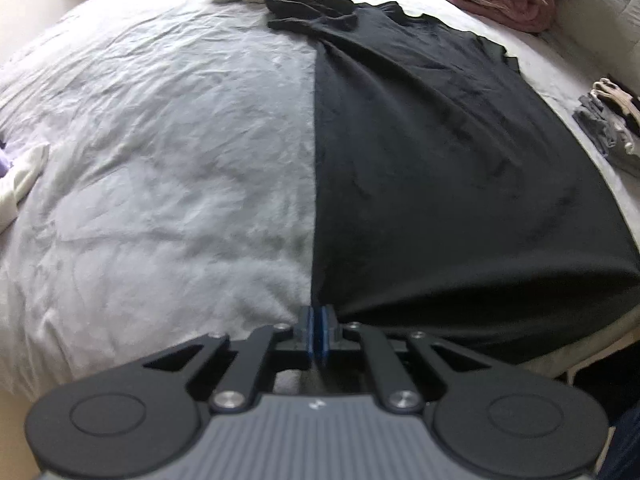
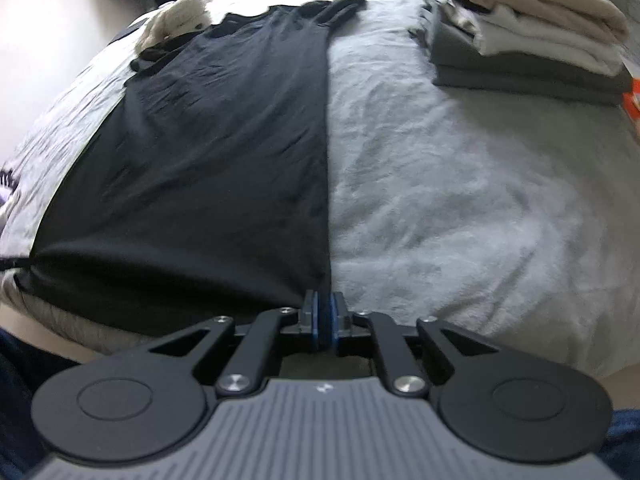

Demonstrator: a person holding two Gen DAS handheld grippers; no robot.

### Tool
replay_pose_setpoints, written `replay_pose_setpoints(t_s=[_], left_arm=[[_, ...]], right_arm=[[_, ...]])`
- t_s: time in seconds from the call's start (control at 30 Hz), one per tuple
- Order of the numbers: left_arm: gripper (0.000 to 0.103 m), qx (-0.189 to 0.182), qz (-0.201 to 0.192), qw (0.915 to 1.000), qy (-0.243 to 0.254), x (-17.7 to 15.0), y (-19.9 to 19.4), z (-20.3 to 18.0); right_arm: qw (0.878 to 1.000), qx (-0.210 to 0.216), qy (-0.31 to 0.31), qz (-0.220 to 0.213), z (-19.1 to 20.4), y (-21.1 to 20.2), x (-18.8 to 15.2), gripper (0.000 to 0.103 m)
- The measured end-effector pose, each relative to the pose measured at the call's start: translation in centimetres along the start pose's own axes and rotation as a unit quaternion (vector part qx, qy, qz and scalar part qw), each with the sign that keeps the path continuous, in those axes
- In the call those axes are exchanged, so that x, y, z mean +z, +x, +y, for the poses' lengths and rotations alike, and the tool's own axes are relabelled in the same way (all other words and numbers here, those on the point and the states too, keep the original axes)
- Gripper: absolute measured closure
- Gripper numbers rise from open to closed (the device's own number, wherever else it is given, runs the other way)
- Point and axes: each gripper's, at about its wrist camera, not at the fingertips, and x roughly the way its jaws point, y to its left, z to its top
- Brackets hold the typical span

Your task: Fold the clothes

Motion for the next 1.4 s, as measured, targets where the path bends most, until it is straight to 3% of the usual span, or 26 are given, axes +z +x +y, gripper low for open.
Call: replay_pose_setpoints(t_s=[0.1, 0.3, 0.47, 0.63, 0.8, 1.17, 1.2, 1.33, 1.4], left_arm=[[0.075, -0.029, -0.014, 0.9984, -0.047, 0.5, -1.8, 2.2], [0.068, -0.026, -0.082, 0.9944, -0.06, 6.0, -3.4, 2.8], [0.066, -0.037, -0.091, 0.9946, -0.032, 12.0, 1.8, 0.1], [0.066, -0.029, -0.09, 0.9955, -0.004, 16.7, 6.5, -1.9], [0.066, 0.006, -0.081, 0.9959, 0.038, 18.9, 9.8, -2.6], [0.064, -0.003, -0.108, 0.9933, 0.042, 20.7, 13.8, -1.9], [0.065, -0.006, -0.11, 0.9931, 0.04, 20.8, 13.7, -1.8], [0.095, -0.006, -0.114, 0.9932, 0.027, 21.0, 13.8, -1.1], [0.101, -0.013, -0.113, 0.9933, 0.017, 21.2, 13.8, -0.6]], right_arm=[[0.999, 0.022, 0.019, -0.03, -1.0, -1.6, 0.6, 0.062], [0.997, 0.015, 0.021, -0.073, -2.7, -1.2, 5.9, 0.062], [0.996, 0.028, 0.048, -0.063, -4.1, 4.1, 11.5, 0.062], [0.997, 0.024, 0.051, -0.057, -4.8, 7.7, 15.0, 0.062], [0.996, 0.028, 0.057, -0.055, -5.7, 10.7, 17.1, 0.062], [0.996, 0.036, 0.042, -0.073, -6.5, 15.6, 21.4, 0.06], [0.996, 0.036, 0.035, -0.076, -6.2, 15.8, 21.3, 0.06], [0.995, 0.043, 0.022, -0.084, -5.4, 16.2, 21.5, 0.06], [0.995, 0.052, 0.023, -0.087, -5.2, 16.5, 21.7, 0.06]])
